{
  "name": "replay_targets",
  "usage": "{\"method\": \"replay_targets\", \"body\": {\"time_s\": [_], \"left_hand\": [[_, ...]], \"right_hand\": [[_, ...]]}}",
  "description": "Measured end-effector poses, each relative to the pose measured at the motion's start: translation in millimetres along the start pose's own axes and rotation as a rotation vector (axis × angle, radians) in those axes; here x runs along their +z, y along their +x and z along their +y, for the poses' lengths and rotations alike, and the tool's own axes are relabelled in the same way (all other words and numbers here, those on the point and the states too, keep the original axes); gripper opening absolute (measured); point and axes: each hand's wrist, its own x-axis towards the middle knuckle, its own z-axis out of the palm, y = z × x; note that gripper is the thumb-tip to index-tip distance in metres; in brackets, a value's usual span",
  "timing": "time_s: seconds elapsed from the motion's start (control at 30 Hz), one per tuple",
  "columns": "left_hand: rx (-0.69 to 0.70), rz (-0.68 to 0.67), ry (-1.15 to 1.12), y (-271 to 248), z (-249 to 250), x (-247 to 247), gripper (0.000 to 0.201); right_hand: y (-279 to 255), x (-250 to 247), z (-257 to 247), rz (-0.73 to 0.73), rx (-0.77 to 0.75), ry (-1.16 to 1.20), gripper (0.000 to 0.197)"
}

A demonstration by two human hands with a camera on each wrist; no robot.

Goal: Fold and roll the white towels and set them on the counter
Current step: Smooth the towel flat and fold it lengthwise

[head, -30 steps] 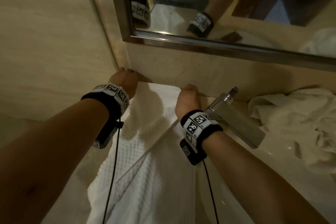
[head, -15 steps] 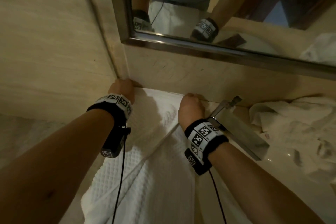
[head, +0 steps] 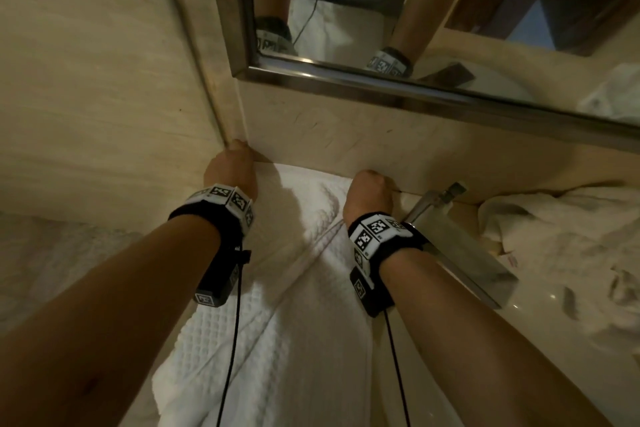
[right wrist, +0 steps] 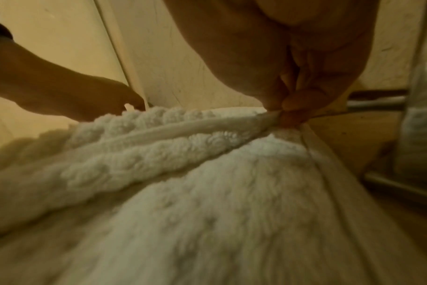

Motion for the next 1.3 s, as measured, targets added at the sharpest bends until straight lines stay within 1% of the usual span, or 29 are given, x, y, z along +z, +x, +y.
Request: {"method": "replay_targets", "body": {"time_s": [0.1, 0.17, 0.23, 0.3, 0.33, 0.4, 0.43, 0.5, 0.53, 0.57, 0.6, 0.63, 0.67, 0.73, 0.77, 0.8, 0.83, 0.87, 0.93, 1.0, 1.07, 1.1, 1.17, 1.23, 1.3], "left_hand": [[-0.046, -0.043, 0.012, -13.5, -4.0, 1.1, 0.042], [-0.031, -0.070, 0.068, -23.5, -6.2, -2.0, 0.043], [0.070, -0.135, 0.124, -32.2, -9.1, -6.1, 0.034], [0.197, -0.272, 0.103, -44.2, -13.1, -7.6, 0.033], [0.237, -0.343, 0.058, -51.4, -15.3, -8.1, 0.034], [0.232, -0.485, -0.051, -70.8, -21.4, -11.6, 0.031], [0.220, -0.526, -0.074, -78.5, -24.9, -11.9, 0.027], [0.197, -0.562, -0.100, -88.1, -31.5, -13.5, 0.022], [0.184, -0.569, -0.130, -93.3, -35.8, -14.7, 0.023], [0.171, -0.581, -0.177, -97.8, -39.6, -16.2, 0.026], [0.166, -0.585, -0.228, -102.1, -43.2, -16.3, 0.029], [0.165, -0.572, -0.263, -107.0, -45.9, -16.1, 0.032], [0.175, -0.543, -0.278, -111.6, -47.9, -15.5, 0.034], [0.196, -0.457, -0.251, -121.4, -50.3, -11.6, 0.033], [0.196, -0.388, -0.251, -127.8, -52.6, -8.3, 0.029], [0.180, -0.323, -0.275, -133.1, -56.4, -5.8, 0.026], [0.152, -0.269, -0.307, -137.8, -61.9, -4.3, 0.025], [0.120, -0.221, -0.339, -143.0, -68.7, -3.2, 0.027], [0.076, -0.160, -0.328, -153.0, -82.6, -2.2, 0.030], [0.074, -0.167, -0.232, -164.1, -91.5, -1.6, 0.026], [0.081, -0.260, -0.136, -177.3, -93.0, -0.5, 0.025], [0.083, -0.300, -0.105, -182.7, -92.6, 1.6, 0.028], [0.084, -0.322, -0.069, -193.1, -93.5, 4.0, 0.038], [0.107, -0.321, 0.005, -203.3, -98.1, 7.3, 0.047], [0.106, -0.334, 0.068, -215.1, -106.1, 14.3, 0.052]], "right_hand": [[-5.1, 8.8, -2.5, 0.048, 0.050, -0.014, 0.034], [-8.7, 10.1, -5.4, 0.068, 0.055, 0.021, 0.034], [-11.1, 8.9, -7.0, 0.093, -0.009, 0.025, 0.033], [-12.9, 6.8, -7.3, 0.089, -0.092, -0.013, 0.030], [-13.2, 4.4, -7.1, 0.074, -0.113, -0.017, 0.029], [-16.2, -0.7, -6.6, 0.017, -0.133, -0.008, 0.030], [-18.6, -3.3, -5.2, -0.020, -0.112, 0.015, 0.033], [-25.1, -8.7, -4.3, -0.060, -0.048, 0.048, 0.044], [-35.3, -12.5, -6.8, -0.040, -0.044, 0.066, 0.045], [-46.6, -14.1, -10.6, -0.001, -0.075, 0.100, 0.041], [-61.3, -14.8, -16.4, 0.032, -0.126, 0.175, 0.034], [-78.5, -14.9, -23.4, 0.023, -0.188, 0.274, 0.027], [-96.9, -13.0, -30.0, -0.033, -0.247, 0.374, 0.021], [-128.8, -4.1, -39.6, -0.204, -0.323, 0.497, 0.014], [-145.8, 1.2, -40.7, -0.293, -0.359, 0.512, 0.016], [-158.9, 6.7, -41.1, -0.366, -0.405, 0.472, 0.019], [-169.1, 12.6, -39.5, -0.405, -0.450, 0.424, 0.023], [-177.1, 17.4, -37.1, -0.411, -0.482, 0.392, 0.025], [-186.8, 21.7, -31.4, -0.400, -0.506, 0.401, 0.029], [-190.0, 24.1, -29.5, -0.397, -0.506, 0.424, 0.030], [-194.1, 26.2, -30.1, -0.408, -0.533, 0.397, 0.032], [-197.4, 28.5, -29.9, -0.413, -0.557, 0.363, 0.033], [-203.6, 34.9, -27.7, -0.423, -0.577, 0.308, 0.042], [-208.5, 41.3, -25.0, -0.417, -0.554, 0.298, 0.052], [-212.3, 47.5, -24.8, -0.395, -0.519, 0.326, 0.055]]}}
